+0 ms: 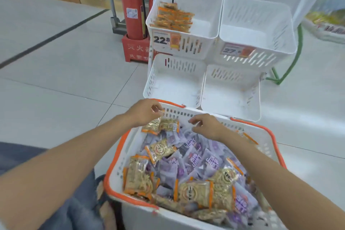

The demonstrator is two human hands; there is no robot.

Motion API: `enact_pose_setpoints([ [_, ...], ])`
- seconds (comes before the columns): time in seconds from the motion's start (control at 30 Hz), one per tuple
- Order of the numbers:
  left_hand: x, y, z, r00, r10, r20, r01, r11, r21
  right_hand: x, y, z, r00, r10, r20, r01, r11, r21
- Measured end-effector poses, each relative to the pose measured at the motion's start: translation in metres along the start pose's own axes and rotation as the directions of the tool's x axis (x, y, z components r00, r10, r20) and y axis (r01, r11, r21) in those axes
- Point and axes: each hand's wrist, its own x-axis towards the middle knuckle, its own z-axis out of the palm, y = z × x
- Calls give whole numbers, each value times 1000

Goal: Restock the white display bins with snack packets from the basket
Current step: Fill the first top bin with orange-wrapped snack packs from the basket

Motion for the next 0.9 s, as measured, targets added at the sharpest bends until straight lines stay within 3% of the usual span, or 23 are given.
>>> enact_pose_setpoints([
  [0.13,-27,-33,-1,997,-74,-11,73,997,-28,14,-15,47,996,-52,70,46,995,83],
  [0.23,-35,-49,-5,996,-88,-33,87,996,-22,39,-14,72,997,-6,83,9,999,-42],
  [0.37,-33,-60,-4,994,-104,-29,103,994,-23,63,1,94,992,-58,109,85,961,-265],
  [0.5,-22,-61,2,992,-100,-76,95,993,-70,73,8,89,972,-194,-134,148,943,-298],
  [0.57,-15,-58,3,982,-108,-154,91,989,-117,73,4,68,951,-170,-257,129,978,-166],
  [0.67,-4,-46,5,967,-172,-189,104,940,-324,63,-17,37,934,-33,-355,134,955,266],
  [0.73,1,-33,8,974,-228,12,189,778,-600,59,-37,30,959,14,-282,132,861,491],
  [0.8,4,-25,11,961,-237,142,263,621,-738,60,-47,36,986,19,-168,85,804,589],
  [0.9,3,-32,3,951,-304,51,236,612,-755,64,-54,47,998,43,-55,5,742,670],
])
